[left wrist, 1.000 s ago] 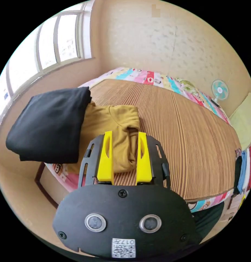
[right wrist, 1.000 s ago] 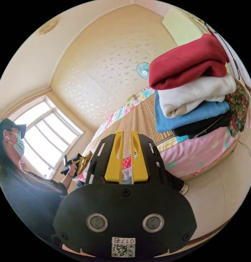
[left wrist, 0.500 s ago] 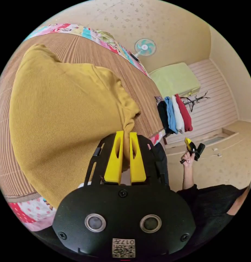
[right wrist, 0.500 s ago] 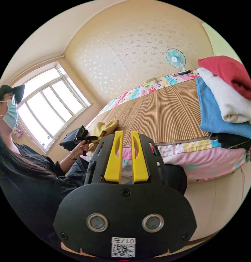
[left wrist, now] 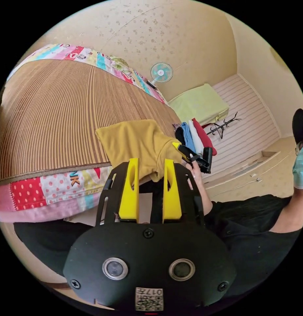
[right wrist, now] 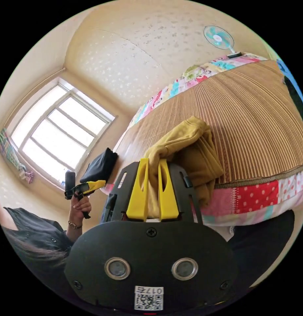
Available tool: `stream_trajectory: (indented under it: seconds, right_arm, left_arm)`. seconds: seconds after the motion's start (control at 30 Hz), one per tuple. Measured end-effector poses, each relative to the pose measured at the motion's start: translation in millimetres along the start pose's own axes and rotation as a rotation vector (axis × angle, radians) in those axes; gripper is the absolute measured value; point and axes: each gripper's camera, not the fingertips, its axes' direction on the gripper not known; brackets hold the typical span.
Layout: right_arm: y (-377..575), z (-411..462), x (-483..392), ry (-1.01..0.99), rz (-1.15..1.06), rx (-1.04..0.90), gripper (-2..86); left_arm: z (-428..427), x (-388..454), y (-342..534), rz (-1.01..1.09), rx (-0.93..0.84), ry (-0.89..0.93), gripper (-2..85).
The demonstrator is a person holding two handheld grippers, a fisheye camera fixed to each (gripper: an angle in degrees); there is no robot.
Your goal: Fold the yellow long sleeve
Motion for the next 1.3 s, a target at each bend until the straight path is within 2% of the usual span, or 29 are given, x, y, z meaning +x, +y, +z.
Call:
stream_trajectory:
  seconds: [0.13, 0.2, 0.27, 0.37, 0.47, 0.5, 0.63, 0.77, 0.8, 0.9, 1.07, 1.13, 1.2, 1.27, 1.3]
  right_arm:
    - [-7.4, 17.6, -58.4, -0.142, -0.257, -0.071, 2.6]
    - [0.0, 38.7, -76.4, -0.215, -0.368, -0.138, 2.4]
    - [9.3, 52.9, -80.4, -0.242, -0.402, -0.168, 2.3]
    - [21.2, 68.8, -74.0, -0.275, -0.370, -0.222, 2.1]
    - [32.0, 60.9, -64.0, -0.293, -0.374, -0.253, 2.7]
    - [35.2, 46.0, -59.8, -0.316, -0.388, -0.230, 3.0]
    - [39.0, -18.2, -33.8, -0.308, -0.374, -0.149, 3.9]
    - [28.6, -87.4, 18.5, 0.055, -0.203, 0.012, 7.4]
    - [21.8, -90.7, 35.7, 0.132, -0.153, -0.022, 8.9]
    - [11.6, -82.3, 64.5, 0.187, -0.107, -0.140, 11.6]
    - [16.1, -80.3, 40.7, 0.151, -0.251, -0.170, 14.4]
    - [18.6, -83.2, 25.9, 0.089, -0.310, -0.158, 15.6]
    - [21.8, -87.1, 6.3, -0.063, -0.377, -0.159, 15.6]
    - [26.2, -91.9, -13.1, -0.172, -0.472, -0.186, 12.6]
    - [28.0, -99.8, -25.4, -0.217, -0.528, -0.189, 6.8]
  left_arm:
    - [6.1, 55.4, -19.1, 0.107, -0.025, 0.036, 14.8]
    - [15.3, 79.0, -31.7, 0.106, 0.013, -0.022, 16.1]
    - [26.8, 90.8, -40.8, 0.110, 0.019, -0.118, 16.3]
    - [73.6, 96.2, -53.6, 0.112, -0.182, -0.258, 15.8]
    - [91.8, 90.6, -49.6, 0.091, -0.231, -0.259, 11.4]
    - [87.8, 88.4, -47.2, 0.071, -0.213, -0.228, 8.2]
    - [53.5, 93.7, -39.5, 0.057, -0.045, -0.024, 6.4]
    - [23.8, 118.5, -44.1, 0.098, 0.005, -0.106, 6.5]
    - [18.2, 123.8, -44.9, 0.104, 0.024, -0.120, 6.4]
    - [5.2, 137.7, -45.5, 0.128, 0.087, -0.089, 6.3]
    - [-43.2, 196.0, -44.3, 0.305, 0.226, -0.038, 6.1]
    - [-70.3, 224.7, -41.4, 0.398, 0.274, -0.067, 6.1]
    - [-101.6, 262.3, -33.6, 0.519, 0.334, -0.101, 6.0]
    - [-123.0, 282.8, -26.3, 0.561, 0.396, -0.115, 5.9]
    - [-138.0, 290.8, -21.5, 0.568, 0.444, -0.104, 5.7]
